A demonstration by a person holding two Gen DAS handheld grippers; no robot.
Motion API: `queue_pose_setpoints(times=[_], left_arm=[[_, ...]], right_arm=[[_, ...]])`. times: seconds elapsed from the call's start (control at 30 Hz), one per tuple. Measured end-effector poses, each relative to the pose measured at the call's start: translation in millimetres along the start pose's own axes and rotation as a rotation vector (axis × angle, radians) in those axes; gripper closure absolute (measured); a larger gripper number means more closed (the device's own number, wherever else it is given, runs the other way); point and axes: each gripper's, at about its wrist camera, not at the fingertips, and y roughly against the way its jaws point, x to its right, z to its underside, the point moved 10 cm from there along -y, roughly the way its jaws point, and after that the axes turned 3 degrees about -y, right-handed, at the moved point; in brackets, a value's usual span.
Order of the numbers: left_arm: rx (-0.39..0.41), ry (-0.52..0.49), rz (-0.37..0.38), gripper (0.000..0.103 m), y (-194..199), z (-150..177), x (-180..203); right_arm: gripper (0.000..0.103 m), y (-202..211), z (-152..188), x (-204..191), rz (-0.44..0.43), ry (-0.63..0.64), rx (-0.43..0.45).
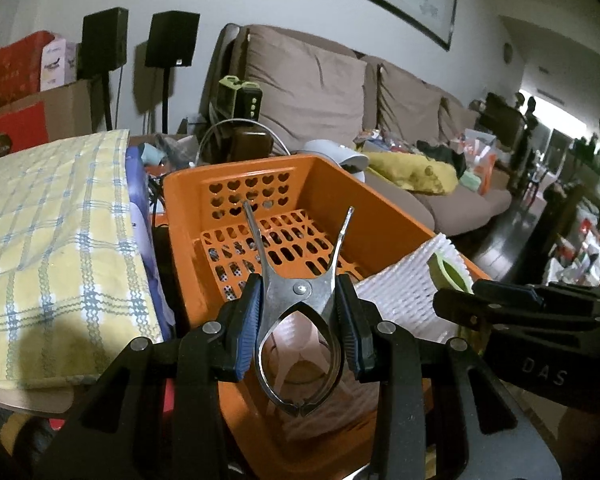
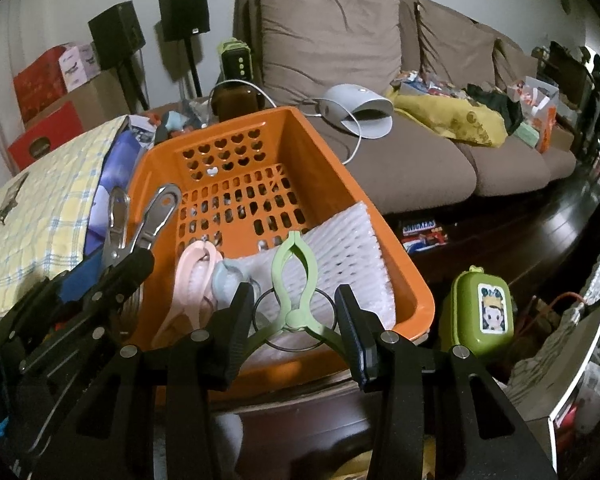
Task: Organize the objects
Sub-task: 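Press the grey metal clip left and green clip right onto the foam sheet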
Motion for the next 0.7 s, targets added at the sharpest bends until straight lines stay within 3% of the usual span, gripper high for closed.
queue_pose_setpoints(times=[0.2,0.7], left_arm=[[-0.005,-0.035,0.009,0.069,-1.7,0.7,8.3],[-0.019,-0.006,0.054,0.069,-5.6,4.4,9.3]], right_arm=[[0.060,-3.6,2.4,-2.0,-0.006,0.001,-0.018],[0.061,-7.8,7.8,-1.9,-0.040,-0.030,-0.046]])
